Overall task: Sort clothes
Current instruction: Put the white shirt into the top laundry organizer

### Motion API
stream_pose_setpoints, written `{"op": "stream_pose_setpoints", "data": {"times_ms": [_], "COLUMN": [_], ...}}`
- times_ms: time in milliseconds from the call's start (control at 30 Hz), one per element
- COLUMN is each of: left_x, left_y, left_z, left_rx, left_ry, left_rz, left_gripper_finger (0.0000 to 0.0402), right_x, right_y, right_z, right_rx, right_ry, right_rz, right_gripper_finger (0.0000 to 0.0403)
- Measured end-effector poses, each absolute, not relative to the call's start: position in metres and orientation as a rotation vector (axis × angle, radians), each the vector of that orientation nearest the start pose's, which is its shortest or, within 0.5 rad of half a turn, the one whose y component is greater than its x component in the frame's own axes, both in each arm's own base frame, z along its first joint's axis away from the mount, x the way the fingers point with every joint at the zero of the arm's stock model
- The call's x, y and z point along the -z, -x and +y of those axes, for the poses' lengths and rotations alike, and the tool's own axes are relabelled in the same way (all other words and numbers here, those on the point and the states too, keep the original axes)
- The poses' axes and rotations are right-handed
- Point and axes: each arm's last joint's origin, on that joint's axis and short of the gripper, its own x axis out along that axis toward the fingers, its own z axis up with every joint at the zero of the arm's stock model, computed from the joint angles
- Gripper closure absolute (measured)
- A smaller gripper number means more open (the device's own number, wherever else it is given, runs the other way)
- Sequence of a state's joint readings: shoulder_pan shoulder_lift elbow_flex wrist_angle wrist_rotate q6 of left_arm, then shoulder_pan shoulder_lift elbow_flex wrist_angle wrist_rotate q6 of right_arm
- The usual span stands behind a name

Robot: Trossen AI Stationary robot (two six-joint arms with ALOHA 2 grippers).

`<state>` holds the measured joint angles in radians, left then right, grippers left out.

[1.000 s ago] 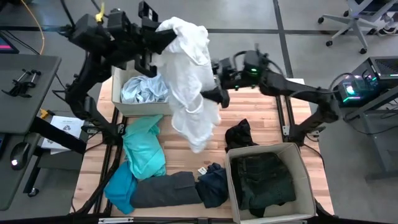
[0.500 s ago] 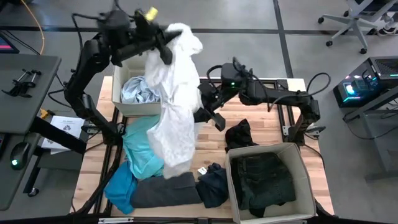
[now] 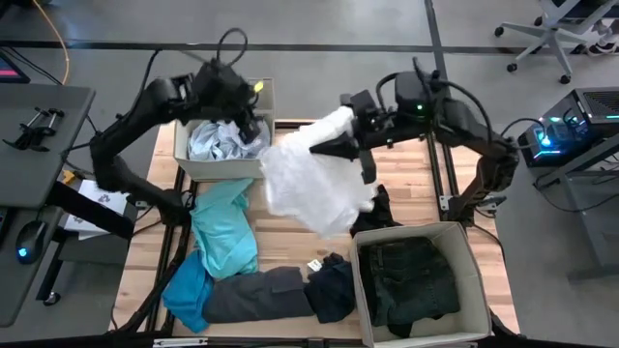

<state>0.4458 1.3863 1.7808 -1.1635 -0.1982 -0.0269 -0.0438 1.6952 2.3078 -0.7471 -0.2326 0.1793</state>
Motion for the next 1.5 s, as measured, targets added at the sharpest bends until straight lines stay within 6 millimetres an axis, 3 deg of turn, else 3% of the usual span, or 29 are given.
{"op": "stream_pose_setpoints", "data": {"times_ms": [167,367,533,633,833,1067,1300,1400,1500], "left_x": [-0.427,-0.441,-0.457,-0.457,-0.433,-0.408,-0.394,-0.390,-0.389], "left_y": [-0.202,-0.203,-0.215,-0.228,-0.264,-0.301,-0.331,-0.337,-0.339], "left_z": [0.095,0.065,0.050,0.049,0.060,0.066,0.066,0.063,0.060], "left_rx": [-0.442,-0.086,0.014,0.011,-0.139,-0.007,0.257,0.324,0.344], "left_ry": [0.184,0.040,0.002,-0.035,-0.068,0.148,0.294,0.362,0.394], "left_rz": [0.481,-0.023,-0.309,-0.356,-0.266,-0.239,-0.345,-0.372,-0.377], "left_gripper_finger": [0.0262,0.0245,0.0207,0.0167,0.0094,0.0053,0.0065,0.0097,0.0157], "right_x": [-0.537,-0.534,-0.533,-0.533,-0.532,-0.534,-0.533,-0.532,-0.530], "right_y": [-0.306,-0.307,-0.308,-0.307,-0.315,-0.319,-0.324,-0.325,-0.324], "right_z": [-0.009,-0.017,-0.027,-0.033,-0.035,-0.035,-0.035,-0.035,-0.035], "right_rx": [-0.103,-0.075,-0.045,-0.028,-0.067,-0.094,-0.112,-0.114,-0.106], "right_ry": [-0.205,-0.213,-0.222,-0.245,-0.249,-0.240,-0.238,-0.218,-0.193], "right_rz": [0.254,0.271,0.265,0.264,0.241,0.206,0.202,0.202,0.223], "right_gripper_finger": [0.0396,0.0398,0.0397,0.0397,0.0397,0.0397,0.0397,0.0396,0.0396]}}
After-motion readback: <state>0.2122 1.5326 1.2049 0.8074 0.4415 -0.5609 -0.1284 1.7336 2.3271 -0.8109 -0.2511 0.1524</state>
